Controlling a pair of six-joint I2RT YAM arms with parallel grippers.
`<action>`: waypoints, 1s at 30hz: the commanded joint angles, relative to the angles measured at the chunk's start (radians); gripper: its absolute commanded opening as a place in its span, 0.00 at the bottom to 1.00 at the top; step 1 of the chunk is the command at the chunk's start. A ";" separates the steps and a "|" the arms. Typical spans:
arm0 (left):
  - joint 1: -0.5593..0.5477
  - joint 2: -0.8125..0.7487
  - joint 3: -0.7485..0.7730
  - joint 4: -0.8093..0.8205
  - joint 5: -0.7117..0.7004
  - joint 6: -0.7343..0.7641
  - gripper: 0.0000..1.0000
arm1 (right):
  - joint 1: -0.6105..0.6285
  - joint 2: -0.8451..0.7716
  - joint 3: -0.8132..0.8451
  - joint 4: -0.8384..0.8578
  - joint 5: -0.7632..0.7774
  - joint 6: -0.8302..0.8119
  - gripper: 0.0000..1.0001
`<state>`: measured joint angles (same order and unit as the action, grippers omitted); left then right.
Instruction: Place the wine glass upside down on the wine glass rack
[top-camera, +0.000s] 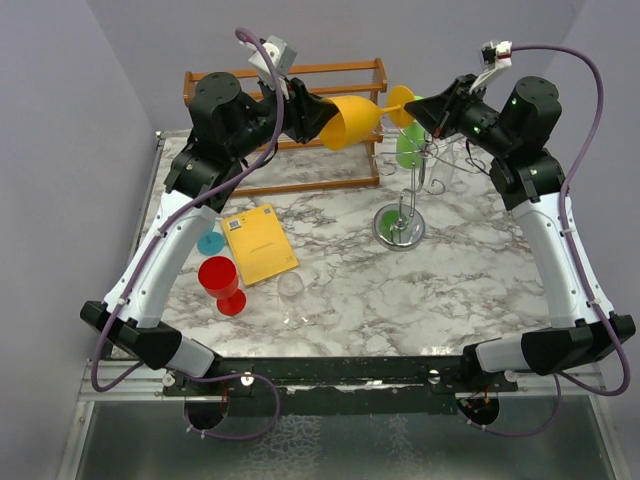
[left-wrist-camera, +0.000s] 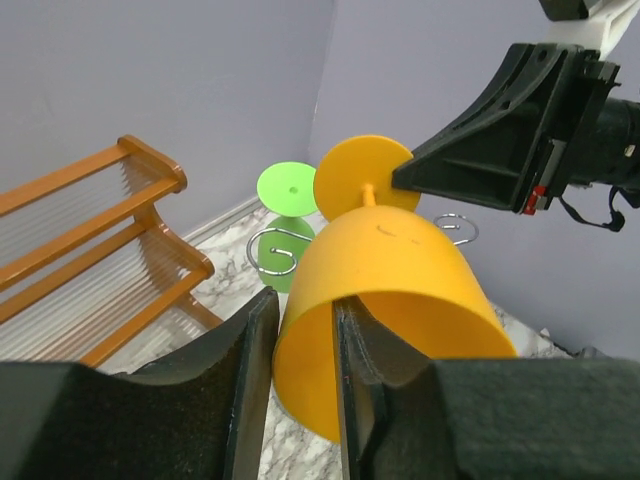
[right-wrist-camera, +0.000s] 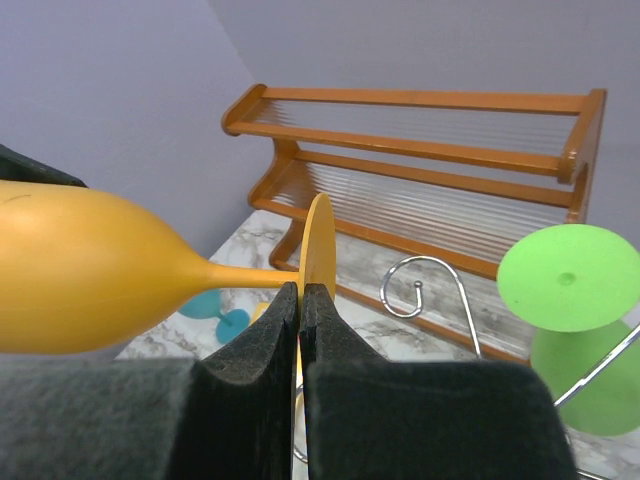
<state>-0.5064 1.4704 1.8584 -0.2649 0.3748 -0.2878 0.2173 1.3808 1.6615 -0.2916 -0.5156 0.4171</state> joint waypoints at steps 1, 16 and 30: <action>-0.006 -0.064 -0.043 0.018 0.019 0.040 0.35 | 0.002 -0.027 0.039 -0.014 0.106 -0.076 0.01; -0.005 -0.193 -0.106 -0.135 -0.136 0.315 0.65 | -0.021 -0.107 0.141 -0.049 0.362 -0.426 0.01; -0.001 -0.277 -0.243 -0.206 -0.246 0.452 0.94 | -0.167 -0.328 0.041 -0.068 0.747 -0.883 0.01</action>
<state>-0.5064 1.2266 1.6356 -0.4500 0.1745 0.1150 0.1104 1.1126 1.7542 -0.3519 0.0540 -0.2787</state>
